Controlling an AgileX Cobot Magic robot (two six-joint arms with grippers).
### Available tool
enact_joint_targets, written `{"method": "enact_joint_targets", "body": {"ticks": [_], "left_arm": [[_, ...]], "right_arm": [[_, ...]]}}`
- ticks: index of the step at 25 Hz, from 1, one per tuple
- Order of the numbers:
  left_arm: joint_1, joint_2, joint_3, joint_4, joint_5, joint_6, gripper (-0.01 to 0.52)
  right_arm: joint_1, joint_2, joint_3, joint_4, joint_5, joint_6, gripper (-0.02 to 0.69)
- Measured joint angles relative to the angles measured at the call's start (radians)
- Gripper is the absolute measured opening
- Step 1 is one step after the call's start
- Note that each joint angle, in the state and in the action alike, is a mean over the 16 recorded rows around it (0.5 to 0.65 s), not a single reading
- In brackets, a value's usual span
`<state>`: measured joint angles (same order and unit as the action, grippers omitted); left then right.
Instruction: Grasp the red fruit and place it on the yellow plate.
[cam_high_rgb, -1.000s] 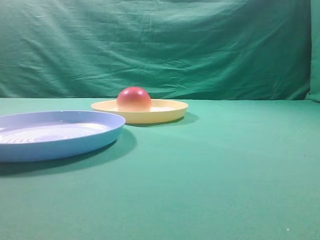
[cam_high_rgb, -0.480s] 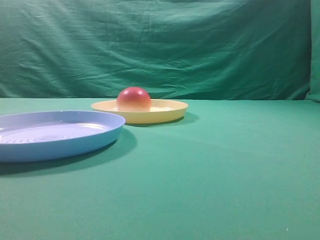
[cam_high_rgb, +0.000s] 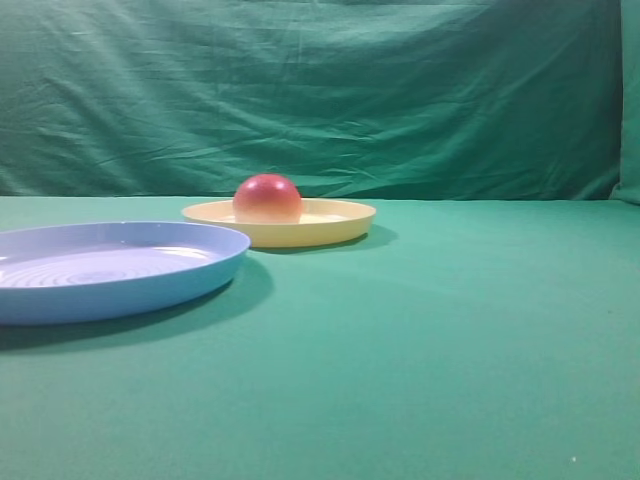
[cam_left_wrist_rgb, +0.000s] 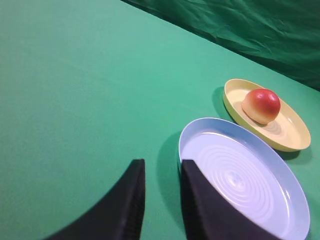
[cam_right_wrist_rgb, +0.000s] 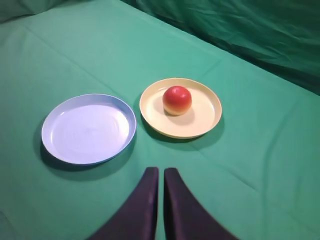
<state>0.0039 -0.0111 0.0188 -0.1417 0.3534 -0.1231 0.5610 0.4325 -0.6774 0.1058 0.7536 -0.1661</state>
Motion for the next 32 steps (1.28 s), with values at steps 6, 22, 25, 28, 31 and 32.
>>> {"method": "enact_joint_targets", "body": {"ticks": [6, 22, 25, 28, 31, 32], "left_arm": [[0.000, 0.000, 0.000, 0.000, 0.000, 0.000, 0.157], [0.000, 0.000, 0.000, 0.000, 0.000, 0.000, 0.157], [0.000, 0.000, 0.000, 0.000, 0.000, 0.000, 0.157], [0.000, 0.000, 0.000, 0.000, 0.000, 0.000, 0.157], [0.000, 0.000, 0.000, 0.000, 0.000, 0.000, 0.157], [0.000, 0.000, 0.000, 0.000, 0.000, 0.000, 0.157]], "right_arm": [[-0.029, -0.090, 0.105, -0.060, -0.044, 0.059, 0.000], [-0.359, -0.386, 0.498, -0.158, -0.276, 0.170, 0.000], [-0.398, -0.420, 0.567, -0.159, -0.306, 0.171, 0.000], [-0.417, -0.437, 0.621, -0.159, -0.331, 0.171, 0.000], [-0.426, -0.443, 0.659, -0.159, -0.349, 0.172, 0.000], [-0.428, -0.444, 0.670, -0.159, -0.354, 0.172, 0.000]]}}
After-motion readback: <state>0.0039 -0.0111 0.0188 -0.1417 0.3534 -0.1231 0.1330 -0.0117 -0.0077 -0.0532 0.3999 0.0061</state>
